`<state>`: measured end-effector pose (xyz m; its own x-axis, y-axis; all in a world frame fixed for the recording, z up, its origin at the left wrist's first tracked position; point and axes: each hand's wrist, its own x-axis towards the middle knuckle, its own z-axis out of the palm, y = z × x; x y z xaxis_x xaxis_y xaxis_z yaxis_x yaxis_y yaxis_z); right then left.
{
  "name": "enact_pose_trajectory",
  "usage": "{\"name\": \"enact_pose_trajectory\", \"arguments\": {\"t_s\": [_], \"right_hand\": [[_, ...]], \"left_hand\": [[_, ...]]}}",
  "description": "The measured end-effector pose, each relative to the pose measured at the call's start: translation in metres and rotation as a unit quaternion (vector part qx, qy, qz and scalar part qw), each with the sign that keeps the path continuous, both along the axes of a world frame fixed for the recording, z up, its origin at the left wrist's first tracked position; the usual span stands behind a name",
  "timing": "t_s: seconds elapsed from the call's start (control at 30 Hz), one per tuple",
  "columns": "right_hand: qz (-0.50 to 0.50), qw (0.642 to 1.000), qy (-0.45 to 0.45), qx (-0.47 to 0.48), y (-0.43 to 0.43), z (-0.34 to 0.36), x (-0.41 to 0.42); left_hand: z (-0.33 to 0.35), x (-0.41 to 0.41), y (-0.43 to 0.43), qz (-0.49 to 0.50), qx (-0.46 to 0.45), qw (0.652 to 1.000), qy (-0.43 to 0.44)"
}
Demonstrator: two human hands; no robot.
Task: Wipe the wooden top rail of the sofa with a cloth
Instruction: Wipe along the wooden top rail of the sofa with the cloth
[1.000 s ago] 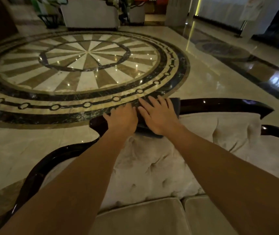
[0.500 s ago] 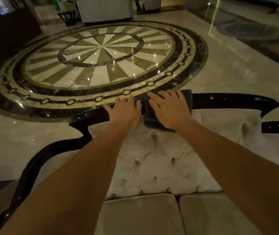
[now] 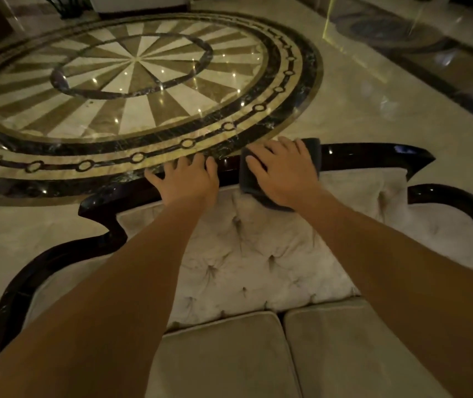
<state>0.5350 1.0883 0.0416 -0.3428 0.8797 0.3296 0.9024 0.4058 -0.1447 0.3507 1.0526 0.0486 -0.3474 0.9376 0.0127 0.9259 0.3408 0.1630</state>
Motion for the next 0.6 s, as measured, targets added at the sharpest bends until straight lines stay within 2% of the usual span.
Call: {"name": "enact_pose_trajectory", "arguments": {"t_s": [0.07, 0.13, 0.23, 0.3, 0.4, 0.47, 0.5, 0.6], "right_hand": [[-0.034, 0.999, -0.004, -0.009, 0.024, -0.003, 0.054], [-0.142, 0.988, 0.032, -0.048, 0.039, -0.005, 0.111], [-0.212, 0.973, 0.041, -0.084, 0.044, -0.010, 0.125], [-0.197, 0.974, 0.039, -0.104, 0.039, -0.003, 0.092], [-0.095, 0.994, 0.025, -0.044, 0.025, -0.003, 0.076], [-0.051, 0.998, 0.030, -0.038, 0.032, -0.009, 0.114], [-0.049, 0.997, 0.039, -0.046, 0.040, -0.011, 0.132], [-0.126, 0.985, 0.098, -0.064, 0.066, -0.024, 0.208]], "left_hand": [[0.000, 0.000, -0.001, -0.006, -0.003, 1.000, -0.002], [0.001, 0.000, 0.001, -0.010, -0.008, 1.000, 0.006], [0.009, 0.003, 0.007, 0.027, -0.051, 0.998, -0.017], [0.020, 0.017, 0.018, 0.041, -0.097, 0.994, -0.016], [0.021, 0.078, 0.042, -0.054, -0.094, 0.994, 0.020], [0.018, 0.134, 0.058, -0.112, -0.073, 0.990, 0.036], [0.018, 0.149, 0.060, -0.123, -0.069, 0.989, 0.045], [0.013, 0.202, 0.070, -0.153, -0.057, 0.984, 0.072]]}}
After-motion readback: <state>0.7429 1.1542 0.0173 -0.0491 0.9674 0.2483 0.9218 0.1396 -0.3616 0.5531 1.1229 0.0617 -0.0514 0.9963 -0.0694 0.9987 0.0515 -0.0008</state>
